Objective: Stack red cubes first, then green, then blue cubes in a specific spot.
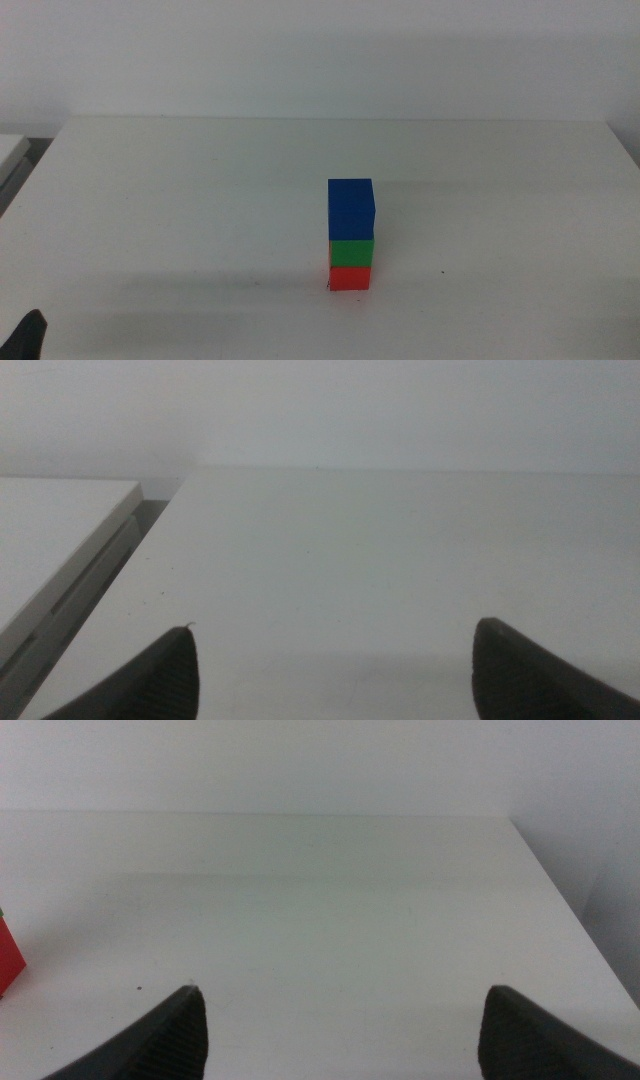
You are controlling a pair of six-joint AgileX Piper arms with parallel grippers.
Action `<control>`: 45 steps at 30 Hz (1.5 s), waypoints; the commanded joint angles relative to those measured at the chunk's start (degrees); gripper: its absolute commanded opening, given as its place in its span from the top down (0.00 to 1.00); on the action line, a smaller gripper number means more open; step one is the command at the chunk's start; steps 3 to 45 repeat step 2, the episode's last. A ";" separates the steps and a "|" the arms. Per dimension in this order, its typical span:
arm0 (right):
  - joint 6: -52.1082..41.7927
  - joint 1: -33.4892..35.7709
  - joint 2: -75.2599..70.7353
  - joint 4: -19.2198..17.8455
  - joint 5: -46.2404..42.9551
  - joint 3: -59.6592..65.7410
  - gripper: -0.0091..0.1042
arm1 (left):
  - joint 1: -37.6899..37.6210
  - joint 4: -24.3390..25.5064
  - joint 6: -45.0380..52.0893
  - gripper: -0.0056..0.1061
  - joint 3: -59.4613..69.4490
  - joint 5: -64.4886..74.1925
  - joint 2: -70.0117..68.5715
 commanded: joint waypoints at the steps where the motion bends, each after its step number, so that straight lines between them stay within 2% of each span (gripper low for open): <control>1: -0.54 -0.44 -0.27 -0.60 -0.80 0.23 0.11 | 0.00 0.00 -0.20 0.11 -0.02 -0.63 -0.18; 45: -0.54 -0.44 -0.27 -0.60 -0.80 0.23 0.11 | 0.00 0.00 -0.20 0.11 -0.02 -0.87 -0.18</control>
